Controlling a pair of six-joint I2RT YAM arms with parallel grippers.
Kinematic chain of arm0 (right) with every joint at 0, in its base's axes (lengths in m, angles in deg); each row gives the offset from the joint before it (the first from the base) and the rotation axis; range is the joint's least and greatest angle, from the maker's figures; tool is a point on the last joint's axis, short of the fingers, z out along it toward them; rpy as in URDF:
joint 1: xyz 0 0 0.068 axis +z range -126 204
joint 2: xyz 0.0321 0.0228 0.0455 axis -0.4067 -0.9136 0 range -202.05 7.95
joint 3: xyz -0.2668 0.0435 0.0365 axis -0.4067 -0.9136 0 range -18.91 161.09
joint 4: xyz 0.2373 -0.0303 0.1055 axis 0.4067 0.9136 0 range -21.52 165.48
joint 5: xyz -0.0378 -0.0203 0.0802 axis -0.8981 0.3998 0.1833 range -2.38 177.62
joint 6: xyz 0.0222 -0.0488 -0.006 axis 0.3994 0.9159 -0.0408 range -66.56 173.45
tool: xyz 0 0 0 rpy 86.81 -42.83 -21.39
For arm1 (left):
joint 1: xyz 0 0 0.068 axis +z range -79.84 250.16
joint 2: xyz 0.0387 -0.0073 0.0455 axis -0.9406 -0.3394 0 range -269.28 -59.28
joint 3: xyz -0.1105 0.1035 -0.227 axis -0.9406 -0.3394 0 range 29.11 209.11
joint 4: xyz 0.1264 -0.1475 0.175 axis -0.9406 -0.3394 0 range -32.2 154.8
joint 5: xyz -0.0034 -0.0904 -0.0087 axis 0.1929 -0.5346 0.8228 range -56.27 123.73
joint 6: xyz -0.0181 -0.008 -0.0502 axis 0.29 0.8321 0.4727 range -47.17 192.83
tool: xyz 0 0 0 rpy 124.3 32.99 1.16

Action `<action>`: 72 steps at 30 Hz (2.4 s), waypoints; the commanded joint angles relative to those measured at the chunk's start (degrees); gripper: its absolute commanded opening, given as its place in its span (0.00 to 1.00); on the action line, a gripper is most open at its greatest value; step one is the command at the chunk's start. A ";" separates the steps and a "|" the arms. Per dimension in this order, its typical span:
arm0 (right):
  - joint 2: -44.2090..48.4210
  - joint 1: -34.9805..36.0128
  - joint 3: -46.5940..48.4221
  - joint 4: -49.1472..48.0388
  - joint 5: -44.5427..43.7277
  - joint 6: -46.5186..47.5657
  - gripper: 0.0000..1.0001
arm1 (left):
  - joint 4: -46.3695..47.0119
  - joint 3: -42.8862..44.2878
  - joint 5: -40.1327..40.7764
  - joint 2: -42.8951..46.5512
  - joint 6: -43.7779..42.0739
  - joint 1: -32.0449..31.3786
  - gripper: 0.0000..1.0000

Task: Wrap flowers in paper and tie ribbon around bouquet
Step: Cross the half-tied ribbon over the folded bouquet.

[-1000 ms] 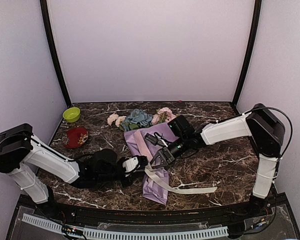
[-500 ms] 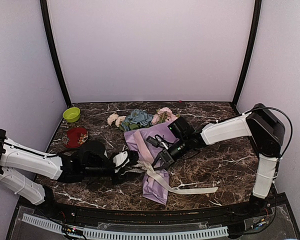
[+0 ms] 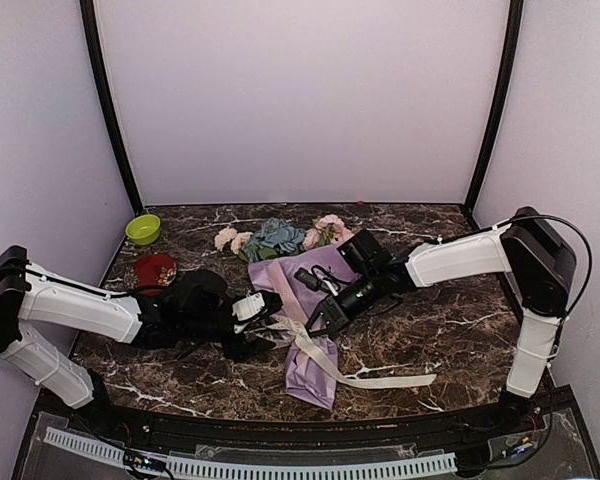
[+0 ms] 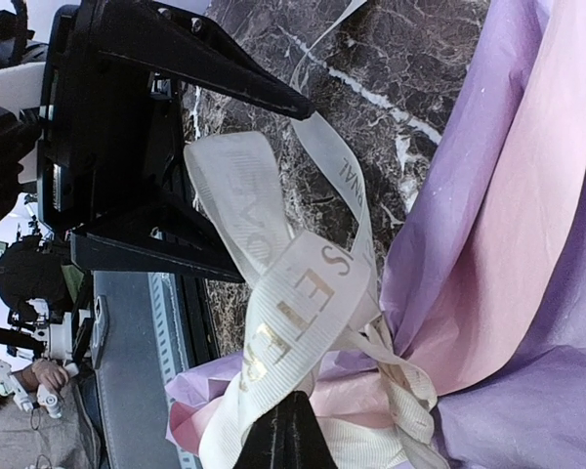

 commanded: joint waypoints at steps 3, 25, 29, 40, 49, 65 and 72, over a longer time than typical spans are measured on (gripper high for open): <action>1.73 0.46 1.05 0.15 -1.47 1.01 0.00 | 3.78 1.63 -3.08 -2.14 -3.53 0.56 0.71; 1.71 0.06 1.35 2.05 -8.64 -0.57 0.00 | 4.71 1.79 -9.51 -2.68 -0.94 0.62 0.00; 3.25 -1.01 -0.23 0.22 -13.35 -4.37 0.00 | 3.10 1.03 -9.11 -2.60 -0.13 0.65 0.00; 7.81 -1.33 -3.53 -2.35 -21.92 -10.37 0.00 | 3.59 0.17 -9.77 -3.39 1.29 0.65 0.00; 8.25 -1.07 -4.55 -6.92 -20.94 -13.04 0.00 | 5.21 1.34 -14.15 -6.29 3.31 0.64 0.00; 4.95 -1.05 -6.35 -14.95 -17.87 -16.64 0.10 | 9.14 2.87 -13.77 -11.50 5.13 0.56 0.00; 3.42 -1.01 -5.34 -12.77 -16.26 -15.29 0.20 | 9.16 2.16 -13.68 -11.13 5.07 0.56 0.00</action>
